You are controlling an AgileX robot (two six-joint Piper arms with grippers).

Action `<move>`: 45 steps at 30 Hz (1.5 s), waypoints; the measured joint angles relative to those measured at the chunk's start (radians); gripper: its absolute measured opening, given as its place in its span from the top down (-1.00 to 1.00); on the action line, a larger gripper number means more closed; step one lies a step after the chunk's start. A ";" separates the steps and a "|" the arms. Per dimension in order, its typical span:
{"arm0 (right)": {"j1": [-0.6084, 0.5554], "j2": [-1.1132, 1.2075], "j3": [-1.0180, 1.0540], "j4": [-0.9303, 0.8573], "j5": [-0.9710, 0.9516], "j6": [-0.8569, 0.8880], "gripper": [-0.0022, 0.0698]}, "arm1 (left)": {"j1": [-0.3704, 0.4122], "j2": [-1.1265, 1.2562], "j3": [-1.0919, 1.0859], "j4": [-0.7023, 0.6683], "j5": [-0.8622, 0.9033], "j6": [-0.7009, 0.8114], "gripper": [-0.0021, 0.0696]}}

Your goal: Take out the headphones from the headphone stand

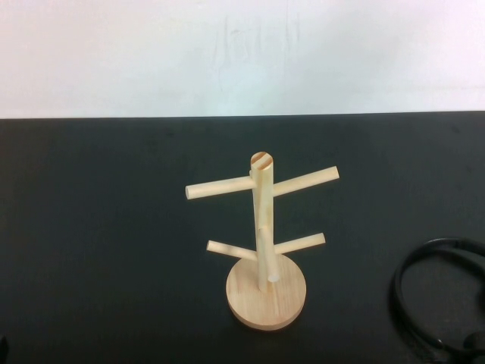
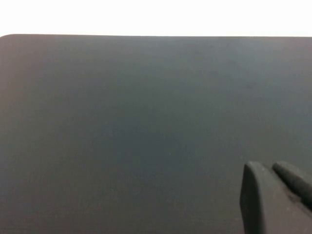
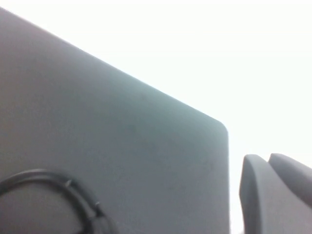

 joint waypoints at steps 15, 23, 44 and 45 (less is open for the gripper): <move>-0.299 -0.335 0.308 0.135 -0.249 0.457 0.95 | 0.000 0.000 0.000 0.000 0.000 0.000 0.94; -0.405 -0.544 0.660 0.141 -0.369 0.522 0.95 | 0.000 0.000 0.000 0.000 0.000 0.000 0.94; -0.474 -0.563 0.789 0.466 -0.381 -0.035 0.95 | 0.000 0.000 0.000 0.000 0.000 0.000 0.94; -0.474 -0.563 0.789 0.469 -0.381 -0.035 0.95 | 0.000 0.000 0.000 0.000 0.000 0.000 0.94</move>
